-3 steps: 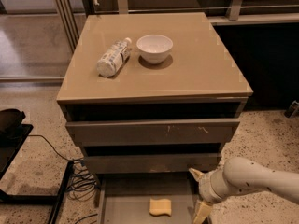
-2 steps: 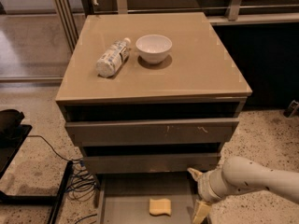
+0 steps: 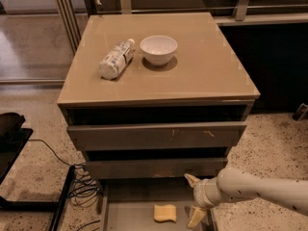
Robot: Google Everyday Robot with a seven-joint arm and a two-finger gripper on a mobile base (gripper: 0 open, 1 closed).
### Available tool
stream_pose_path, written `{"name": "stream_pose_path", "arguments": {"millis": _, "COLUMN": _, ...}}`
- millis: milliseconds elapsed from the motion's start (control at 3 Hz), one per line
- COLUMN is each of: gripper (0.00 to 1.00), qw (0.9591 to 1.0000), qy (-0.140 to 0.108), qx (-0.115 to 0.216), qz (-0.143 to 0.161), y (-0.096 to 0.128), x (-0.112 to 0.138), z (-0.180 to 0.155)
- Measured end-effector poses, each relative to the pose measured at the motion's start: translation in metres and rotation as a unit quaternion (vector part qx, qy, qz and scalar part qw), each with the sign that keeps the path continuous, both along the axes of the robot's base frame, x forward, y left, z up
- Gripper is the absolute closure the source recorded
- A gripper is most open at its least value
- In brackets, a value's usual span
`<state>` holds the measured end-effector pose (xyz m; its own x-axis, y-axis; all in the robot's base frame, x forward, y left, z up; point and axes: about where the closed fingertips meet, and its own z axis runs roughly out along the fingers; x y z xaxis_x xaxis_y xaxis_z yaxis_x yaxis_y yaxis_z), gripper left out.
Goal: Pick sponge from bottom drawer and place on counter
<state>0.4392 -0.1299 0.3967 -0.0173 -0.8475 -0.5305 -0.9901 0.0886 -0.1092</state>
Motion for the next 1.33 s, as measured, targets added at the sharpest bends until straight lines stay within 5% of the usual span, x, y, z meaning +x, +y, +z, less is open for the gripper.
{"name": "stream_pose_path", "arguments": {"millis": 667, "gripper": 0.0, "qw": 0.9965, "qy": -0.029, "qx": 0.078, "qz": -0.007, "y": 0.01, "x": 0.029, "z": -0.086}}
{"name": "stream_pose_path", "arguments": {"millis": 1333, "gripper": 0.0, "qw": 0.995, "qy": 0.0, "qx": 0.099, "qz": 0.008, "y": 0.011, "x": 0.007, "z": -0.147}}
